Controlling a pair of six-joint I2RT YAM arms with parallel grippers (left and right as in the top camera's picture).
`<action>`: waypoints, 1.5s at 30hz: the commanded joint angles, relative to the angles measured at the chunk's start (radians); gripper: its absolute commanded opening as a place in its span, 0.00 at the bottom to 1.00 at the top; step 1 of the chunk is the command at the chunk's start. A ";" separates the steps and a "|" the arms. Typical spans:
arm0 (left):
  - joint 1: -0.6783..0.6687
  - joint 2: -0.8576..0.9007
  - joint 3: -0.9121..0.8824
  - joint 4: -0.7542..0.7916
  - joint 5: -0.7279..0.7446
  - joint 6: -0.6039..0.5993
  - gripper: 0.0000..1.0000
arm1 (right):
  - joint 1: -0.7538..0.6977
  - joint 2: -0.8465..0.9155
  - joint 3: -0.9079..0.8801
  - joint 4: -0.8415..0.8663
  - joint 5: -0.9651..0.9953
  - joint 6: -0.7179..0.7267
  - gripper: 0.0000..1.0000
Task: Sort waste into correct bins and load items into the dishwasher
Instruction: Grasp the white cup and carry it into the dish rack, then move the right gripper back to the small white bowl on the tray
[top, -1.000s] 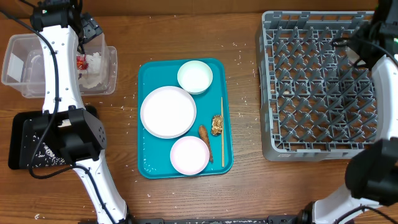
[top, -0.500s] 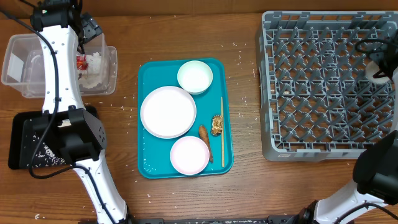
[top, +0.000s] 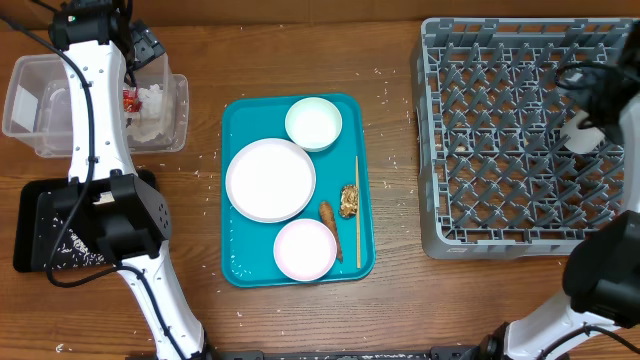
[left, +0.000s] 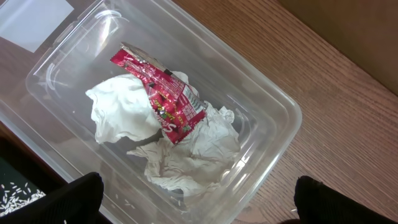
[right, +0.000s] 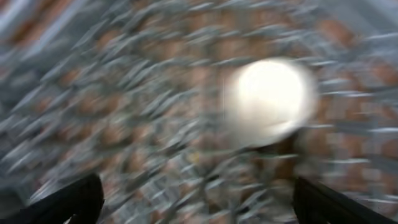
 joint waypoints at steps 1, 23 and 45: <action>0.003 -0.017 0.013 0.003 -0.014 -0.010 1.00 | 0.137 -0.099 0.028 0.015 -0.279 -0.120 1.00; 0.003 -0.017 0.013 0.003 -0.014 -0.010 1.00 | 0.933 0.278 0.009 0.551 -0.132 -0.127 0.92; 0.001 -0.017 0.013 0.003 -0.014 -0.010 1.00 | 1.002 0.428 0.009 0.603 -0.021 -0.050 0.66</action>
